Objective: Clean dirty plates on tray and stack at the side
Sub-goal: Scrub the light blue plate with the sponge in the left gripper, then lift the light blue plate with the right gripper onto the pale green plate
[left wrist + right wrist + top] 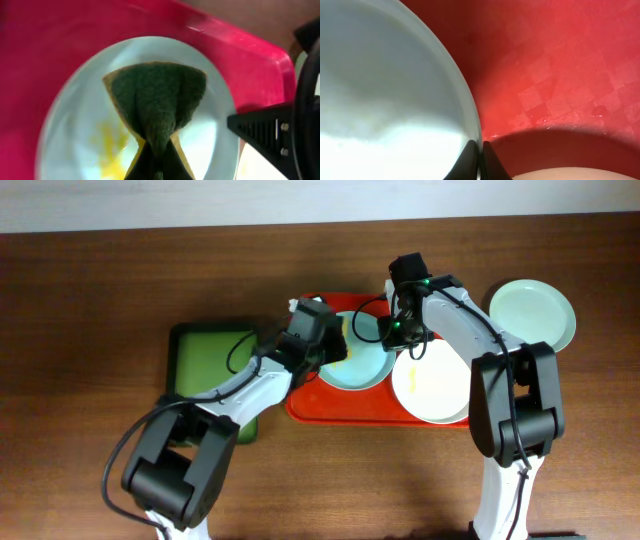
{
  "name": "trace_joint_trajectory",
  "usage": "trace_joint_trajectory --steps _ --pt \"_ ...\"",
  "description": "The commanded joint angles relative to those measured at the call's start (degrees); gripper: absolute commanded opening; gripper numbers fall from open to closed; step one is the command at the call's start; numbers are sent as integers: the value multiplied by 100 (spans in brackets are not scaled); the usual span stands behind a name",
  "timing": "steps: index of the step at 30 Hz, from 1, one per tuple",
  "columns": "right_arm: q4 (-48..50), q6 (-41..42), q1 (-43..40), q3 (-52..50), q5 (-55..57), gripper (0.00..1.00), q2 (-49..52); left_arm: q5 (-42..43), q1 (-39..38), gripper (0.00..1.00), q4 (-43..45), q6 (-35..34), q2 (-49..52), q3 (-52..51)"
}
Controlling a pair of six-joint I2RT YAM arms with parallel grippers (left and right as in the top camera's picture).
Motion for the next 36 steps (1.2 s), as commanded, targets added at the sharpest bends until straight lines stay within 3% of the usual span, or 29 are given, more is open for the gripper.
trace_joint_trajectory --steps 1,6,9,10,12,17,21,24,28,31,32,33,34,36 --pt "-37 -42 33 -31 -138 4 81 -59 -219 0 52 -122 540 20" --pt "-35 -42 31 -33 -133 4 81 -1744 127 0 -1440 52 675 98" --pt "-31 -44 31 -31 -133 4 81 -1248 275 0 -1676 269 374 525" --pt "-17 -44 31 -33 -133 4 81 -310 271 0 -1250 234 345 538" --pt "-13 -44 31 -31 -133 4 81 203 90 0 -560 -13 433 531" --pt "-17 -42 31 -33 -136 4 81 151 -153 0 -125 -11 962 531" --pt "-33 -44 26 -22 -24 4 81 -1078 295 0 -1416 -7 1049 560" --pt "-341 -44 26 282 190 4 70 -1698 627 0 -2116 146 225 597" --pt "-1099 -90 37 1215 562 4 -74 -1362 619 0 -2487 378 -1259 597" --pt "-1556 -87 144 1777 831 4 -275 -1174 629 0 -3036 380 -1840 597" --pt "-1563 -85 168 1768 739 9 -273 -1178 658 0 -3174 380 -1912 597" --pt "-1493 -83 184 1657 505 29 -238 -1196 791 0 -3447 380 -1976 597" --pt "-1390 -85 181 1519 107 43 -195 -1196 973 0 -3707 380 -2004 597" --pt "-1204 -87 181 1211 -330 46 -28 -1193 1657 0 -4461 380 -2002 597"
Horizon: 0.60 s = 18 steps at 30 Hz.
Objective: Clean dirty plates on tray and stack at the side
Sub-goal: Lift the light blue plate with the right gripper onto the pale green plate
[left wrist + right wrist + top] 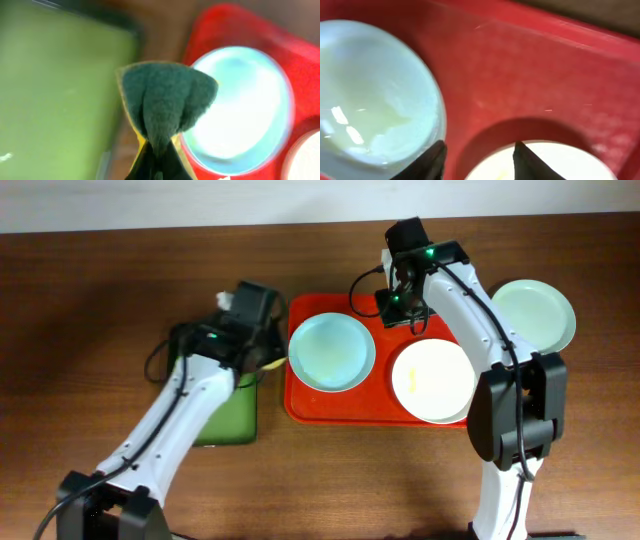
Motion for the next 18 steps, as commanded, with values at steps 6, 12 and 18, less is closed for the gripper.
trace_joint_trajectory --steps 6,12,18 --pt "1392 13 140 -1519 -892 45 173 -31 1930 0 -1329 682 -208 -129" --pt "1725 55 361 -1700 -155 4 164 -35 1930 0 -1307 726 -208 -129" --pt "-772 -96 1032 761 3467 4 157 -33 1930 0 -1237 723 -208 -129"
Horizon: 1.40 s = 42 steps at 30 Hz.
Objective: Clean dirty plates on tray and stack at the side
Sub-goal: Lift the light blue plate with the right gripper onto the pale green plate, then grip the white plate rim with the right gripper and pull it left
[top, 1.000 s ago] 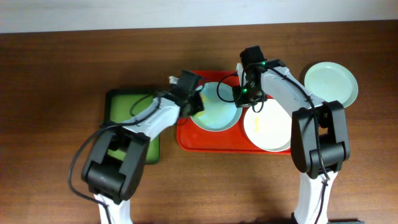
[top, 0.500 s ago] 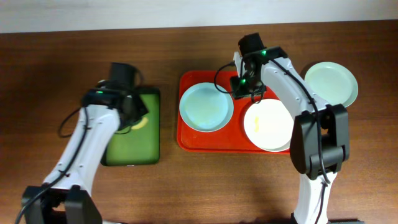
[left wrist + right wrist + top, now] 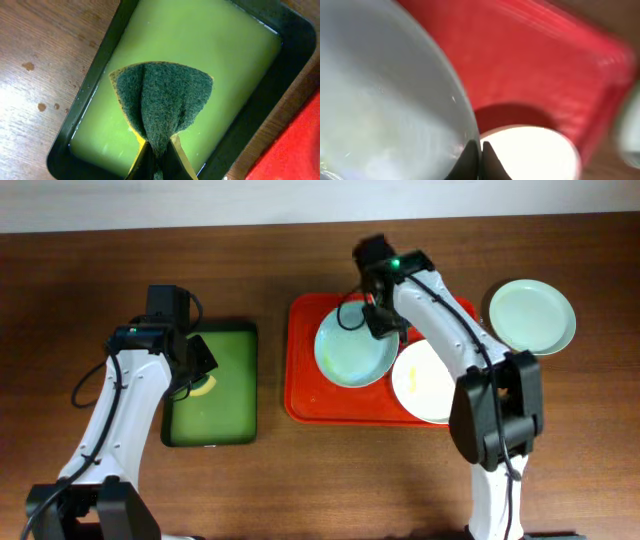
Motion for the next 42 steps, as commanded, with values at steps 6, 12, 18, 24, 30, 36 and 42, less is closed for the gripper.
trace_joint_trajectory --steps 6,12,18,24,30,36,42 --pt "-1368 -520 1921 1285 6175 4 -57 -20 35 0 50 96 -151 -28" --pt "-1056 -474 1897 1276 5379 4 -55 -20 35 0 52 96 -151 -31" --pt "-503 -691 -2177 1274 -3724 4 -74 -83 35 0 96 96 -146 -83" --pt "308 76 -5228 643 -3906 4 -37 -85 31 0 151 96 -120 -101" --pt "2133 1139 -5705 -844 -2579 4 -31 -83 31 0 393 96 -111 -105" --pt "1897 837 -5552 -999 -4334 99 -505 -83 31 0 420 96 -111 -105" --pt "273 -2487 -3521 -1189 -3176 91 -1034 -83 31 0 420 98 9 -105"
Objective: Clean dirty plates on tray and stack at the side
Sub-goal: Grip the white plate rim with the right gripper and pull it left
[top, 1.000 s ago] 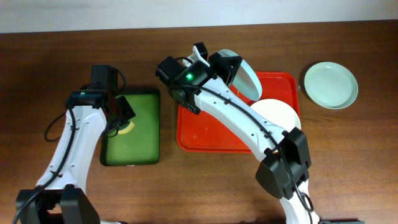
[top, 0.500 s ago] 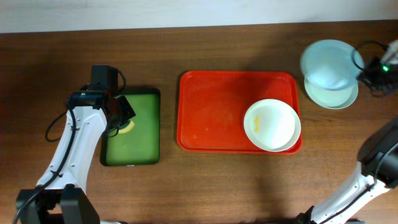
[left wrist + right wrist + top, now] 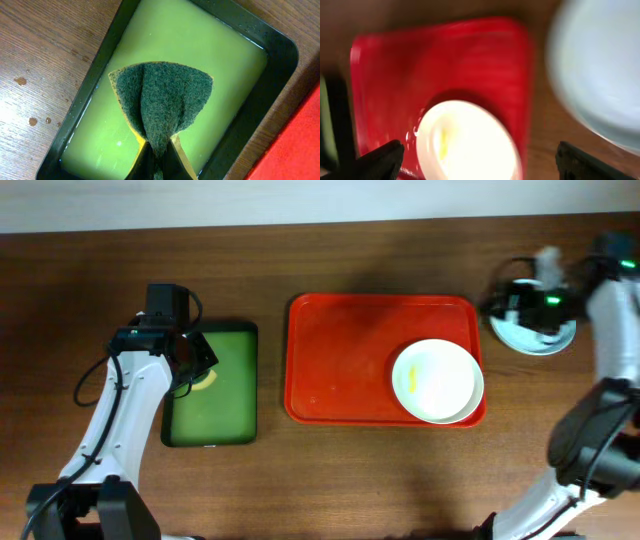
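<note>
A white plate [image 3: 437,381] with a yellow smear lies at the right end of the red tray [image 3: 340,360]; the right wrist view also shows this plate [image 3: 465,145]. Pale green plateware [image 3: 540,335] rests on the table right of the tray, and I cannot tell how many layers it has. My right gripper [image 3: 505,305] hangs at its left edge, open wide and empty [image 3: 480,165]. My left gripper [image 3: 160,162] is shut on a green-and-yellow sponge [image 3: 160,105], held over the black basin [image 3: 250,380] of green liquid.
The basin stands on the brown wooden table [image 3: 90,280] left of the tray. A few water drops [image 3: 22,80] lie on the wood beside the basin. The left half of the tray shows bare red.
The pale green plate that my right gripper pinched on the tray is now off it, at the right side. The right gripper has opened there. My left gripper still holds the sponge over the basin.
First the sponge lay on a stained pale green plate while my right gripper pinched its rim. Then the sponge was near the basin, the plate looked clean and the right gripper was open. Then it gripped the rim again. Now the plate is beside the tray.
</note>
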{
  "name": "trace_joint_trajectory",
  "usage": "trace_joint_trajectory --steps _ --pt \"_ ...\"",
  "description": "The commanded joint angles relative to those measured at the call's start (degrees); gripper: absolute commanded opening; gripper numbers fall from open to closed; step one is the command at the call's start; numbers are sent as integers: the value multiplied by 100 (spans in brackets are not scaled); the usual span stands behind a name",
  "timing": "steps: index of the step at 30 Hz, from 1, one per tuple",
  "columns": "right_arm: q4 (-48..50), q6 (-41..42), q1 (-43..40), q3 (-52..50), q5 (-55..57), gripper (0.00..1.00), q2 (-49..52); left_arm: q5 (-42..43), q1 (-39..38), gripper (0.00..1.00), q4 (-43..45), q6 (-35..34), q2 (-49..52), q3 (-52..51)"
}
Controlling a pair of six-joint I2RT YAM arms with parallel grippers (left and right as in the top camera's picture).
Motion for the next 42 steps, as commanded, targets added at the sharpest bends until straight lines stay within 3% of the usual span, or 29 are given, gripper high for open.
trace_joint_trajectory --steps 1,3,5,7,11,15,17,18,19,23,24,25,27,29,30,31,33,36,38,42 --pt "192 -809 804 -391 1934 92 177 -76 31 0 -2 98 28 -17" --pt "643 -796 1180 -905 2677 95 262 -79 31 0 -9 155 39 -17" --pt "774 -815 1228 -1060 2708 97 262 -79 31 0 -4 227 39 -17" --pt "791 -815 1220 -1268 2706 81 264 -57 31 0 20 225 39 -17" --pt "844 -654 1228 -1639 2514 77 269 -57 31 0 15 227 39 -17" --pt "686 -149 1235 -1690 1919 64 269 -57 31 0 17 225 39 -17" --pt "616 -142 1471 -1690 1102 63 269 -57 31 0 17 225 39 -17" --pt "616 -4 1622 -1668 1377 75 267 -57 31 0 20 225 39 -17" --pt "597 555 1716 -1606 1899 77 267 -57 31 0 17 225 39 -17" --pt "227 1082 1716 -1631 2155 76 269 -52 31 0 17 225 48 -17" --pt "380 1244 1716 -1836 2426 68 269 -52 28 0 20 225 48 -17" --pt "551 1298 1716 -2000 2374 66 269 -55 31 0 20 225 48 -22" --pt "562 1464 1716 -2116 2371 42 269 -55 28 0 24 225 48 -26" --pt "581 1622 1716 -2319 2409 42 269 9 28 0 13 227 50 -28" --pt "595 1635 1716 -2378 2409 35 269 7 28 0 2 227 48 -28" --pt "595 1635 1716 -2387 2376 17 269 4 28 0 13 227 50 -28" --pt "634 1722 1718 -2387 2236 4 269 52 17 0 81 227 50 -131" --pt "782 2162 1722 -2387 2181 4 269 492 17 0 743 227 50 -682" --pt "796 2173 1722 -2391 1576 4 269 505 17 0 1410 227 50 -1211" --pt "1012 2218 2022 -2439 1613 4 269 920 20 0 2341 223 122 -1961"
